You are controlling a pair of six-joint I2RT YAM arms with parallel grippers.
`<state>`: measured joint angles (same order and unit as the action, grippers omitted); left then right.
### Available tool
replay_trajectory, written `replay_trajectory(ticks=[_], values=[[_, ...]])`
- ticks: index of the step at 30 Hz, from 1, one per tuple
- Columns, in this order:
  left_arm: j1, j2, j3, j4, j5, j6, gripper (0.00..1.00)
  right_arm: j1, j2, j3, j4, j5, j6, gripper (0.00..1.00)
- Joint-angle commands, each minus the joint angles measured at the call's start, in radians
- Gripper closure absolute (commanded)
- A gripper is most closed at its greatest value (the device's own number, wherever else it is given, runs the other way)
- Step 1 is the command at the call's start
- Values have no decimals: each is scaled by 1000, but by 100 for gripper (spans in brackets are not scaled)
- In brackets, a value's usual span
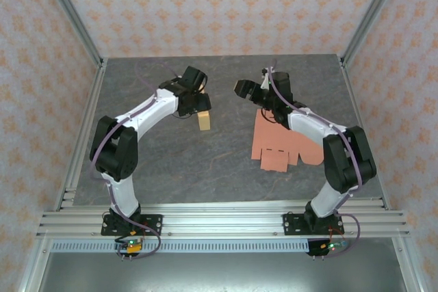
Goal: Fold the paper box
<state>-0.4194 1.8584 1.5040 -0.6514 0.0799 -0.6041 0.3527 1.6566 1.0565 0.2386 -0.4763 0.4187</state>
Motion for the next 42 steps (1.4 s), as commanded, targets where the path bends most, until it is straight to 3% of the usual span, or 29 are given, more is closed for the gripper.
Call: replay_trajectory(ticks=[1, 7, 12, 18, 22, 26, 30, 36, 42], values=[[-6, 44, 41, -48, -57, -20, 32, 0, -23, -26, -14, 41, -72, 10], [-6, 152, 105, -39, 6, -23, 34, 0, -19, -27, -2, 17, -74, 10], [5, 160, 112, -46, -7, -39, 36, -2, -14, -24, -7, -9, -85, 10], [80, 71, -67, 125, 110, -79, 53, -4, -3, -20, -13, -32, -86, 10], [124, 18, -133, 156, 153, -50, 52, -3, 13, -8, -19, -48, -82, 11], [126, -47, -126, 96, 104, 26, 37, -1, 46, 13, -27, -72, -52, 11], [143, -94, -123, 45, 21, 64, 36, 22, 111, 17, 73, -125, 83, 11], [220, -13, -138, 62, 38, 78, 40, 81, 247, 41, 299, -157, 372, 13], [236, 45, -151, 79, 45, 115, 45, 104, 298, 72, 346, -147, 439, 14]])
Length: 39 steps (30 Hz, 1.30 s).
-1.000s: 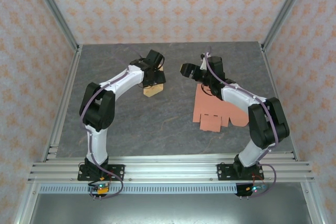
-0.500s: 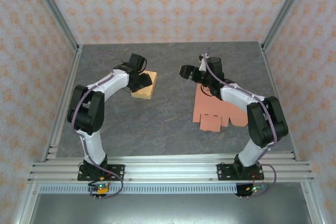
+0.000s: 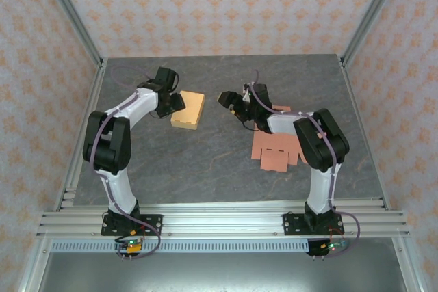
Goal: Fold the paper box
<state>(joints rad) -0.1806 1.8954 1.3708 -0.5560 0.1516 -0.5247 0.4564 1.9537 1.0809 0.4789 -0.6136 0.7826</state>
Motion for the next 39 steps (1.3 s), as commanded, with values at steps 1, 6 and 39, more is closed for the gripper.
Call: replay_trajectory(ticks=[1, 6, 39], values=[[4, 8, -29, -5, -19, 37, 46, 1, 2, 50, 104, -13, 77, 14], [63, 39, -110, 95, 95, 38, 68, 0, 8, 56, 108, -19, 99, 14], [274, 21, -462, 687, 571, -103, 81, 149, 283, 312, 169, -25, 284, 13]])
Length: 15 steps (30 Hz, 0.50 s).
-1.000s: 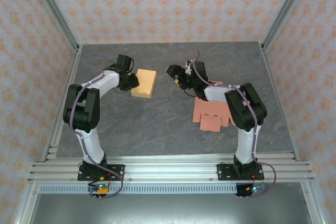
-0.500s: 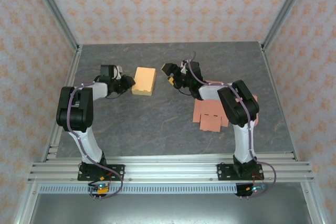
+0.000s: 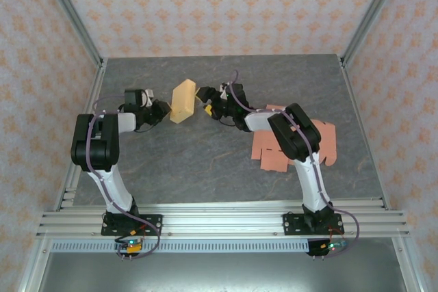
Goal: Fold the paper box
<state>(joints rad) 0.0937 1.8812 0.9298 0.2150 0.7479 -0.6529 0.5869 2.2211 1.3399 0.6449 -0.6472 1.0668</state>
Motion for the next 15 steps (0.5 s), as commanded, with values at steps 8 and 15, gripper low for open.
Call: replay_trajectory(ticks=[8, 15], values=[[-8, 35, -16, -80, -18, 22, 81, 54, 96, 211, -118, 4, -62, 13], [-14, -5, -47, -50, -24, -29, 81, 65, 107, 292, -219, -32, -167, 13]])
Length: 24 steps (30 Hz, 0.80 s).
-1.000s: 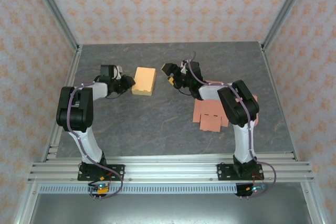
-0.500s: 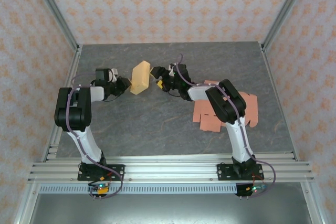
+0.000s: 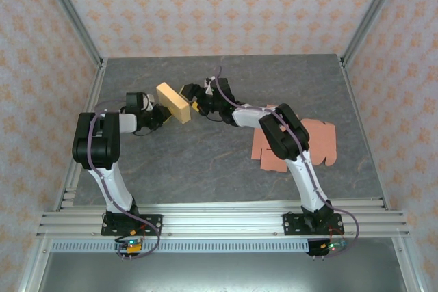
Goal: Fold the paper box
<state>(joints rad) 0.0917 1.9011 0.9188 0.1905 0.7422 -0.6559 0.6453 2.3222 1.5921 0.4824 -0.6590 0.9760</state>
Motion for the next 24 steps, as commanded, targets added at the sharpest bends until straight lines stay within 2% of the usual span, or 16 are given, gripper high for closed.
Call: replay_trajectory(ticks=[1, 4, 8, 11, 15, 17, 18, 19, 24], values=[[-8, -53, -55, -19, -24, -43, 81, 7, 0, 38, -64, -19, -91, 13], [14, -170, -101, -66, -74, -88, 75, 8, -25, 28, -93, -14, -150, 13], [20, -334, -82, -279, -196, -125, 67, 4, -39, 48, -146, -30, -219, 13], [14, -402, -37, -376, -242, -163, 58, -4, -48, 50, -149, -23, -227, 13], [-46, -390, 147, -605, -339, -114, 42, -34, -88, 2, -94, 0, -212, 13], [-81, -362, 246, -731, -416, -100, 30, -57, -125, -33, -85, 14, -217, 13], [-95, -345, 288, -773, -445, -88, 21, -68, -144, -50, -85, 22, -223, 13], [-112, -325, 336, -833, -494, -77, 1, -82, -171, -79, -85, 35, -233, 13], [-195, -227, 513, -997, -661, -34, 0, -147, -338, -227, -110, 135, -342, 11]])
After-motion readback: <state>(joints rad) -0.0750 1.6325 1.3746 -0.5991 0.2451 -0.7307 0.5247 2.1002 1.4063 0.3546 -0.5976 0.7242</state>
